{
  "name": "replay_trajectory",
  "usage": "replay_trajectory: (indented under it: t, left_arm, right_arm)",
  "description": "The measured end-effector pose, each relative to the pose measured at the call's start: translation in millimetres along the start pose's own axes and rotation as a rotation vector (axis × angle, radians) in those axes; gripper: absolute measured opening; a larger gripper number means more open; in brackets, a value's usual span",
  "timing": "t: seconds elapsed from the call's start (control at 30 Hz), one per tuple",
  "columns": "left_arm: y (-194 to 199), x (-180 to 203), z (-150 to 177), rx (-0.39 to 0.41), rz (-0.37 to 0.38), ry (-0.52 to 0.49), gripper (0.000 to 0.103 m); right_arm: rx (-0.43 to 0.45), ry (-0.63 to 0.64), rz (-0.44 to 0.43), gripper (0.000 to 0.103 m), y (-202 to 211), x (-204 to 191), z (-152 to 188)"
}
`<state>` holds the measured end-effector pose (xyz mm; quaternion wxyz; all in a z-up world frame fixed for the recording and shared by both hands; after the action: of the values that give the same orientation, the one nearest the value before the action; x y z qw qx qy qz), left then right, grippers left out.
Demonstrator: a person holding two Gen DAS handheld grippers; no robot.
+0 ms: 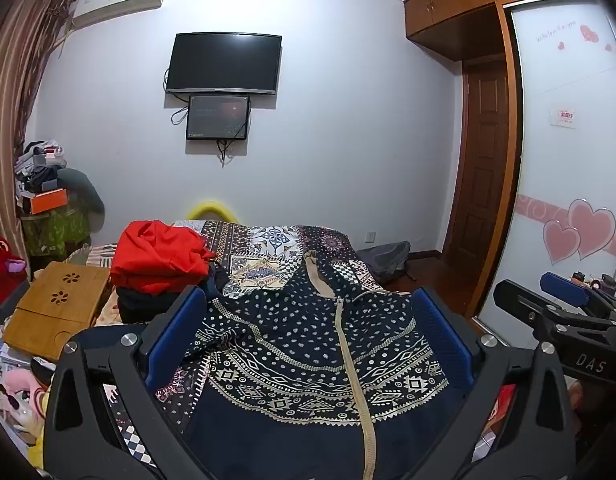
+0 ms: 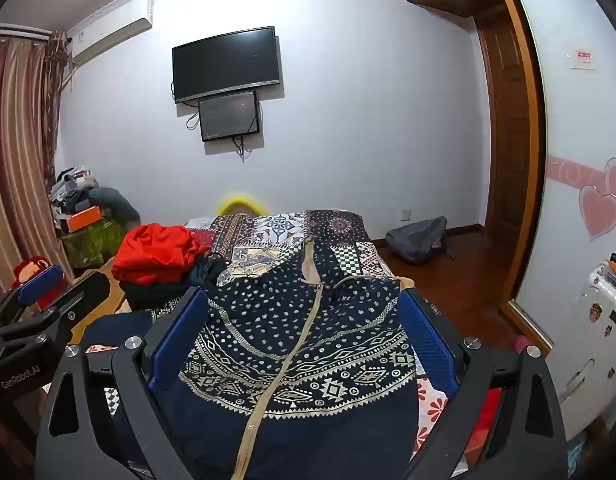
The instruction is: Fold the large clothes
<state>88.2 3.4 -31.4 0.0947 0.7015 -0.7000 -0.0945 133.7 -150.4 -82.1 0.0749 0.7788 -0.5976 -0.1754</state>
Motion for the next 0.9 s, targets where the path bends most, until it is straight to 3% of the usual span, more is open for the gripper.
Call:
replay_trajectory:
  t: [0.9]
  left_arm:
    - [-6.5,-4.8,0.9,-0.013,-0.009,0.008,0.103]
  right_arm:
    - [-0.009,0.005,0.003,0.095,-1.3,-1.4,-1.5]
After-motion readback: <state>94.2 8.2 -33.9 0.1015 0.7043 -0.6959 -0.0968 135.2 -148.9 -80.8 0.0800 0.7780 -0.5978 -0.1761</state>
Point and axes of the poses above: each gripper's, at about its wrist camera, not at the fingertips, and y roughly against the way its jaws point, x to its right, z to its underside, the point moved 9 cm from there along -y, roughly the way its jaws point, and after that the axes turned 5 degrees about -y, right-handed, at the moved point
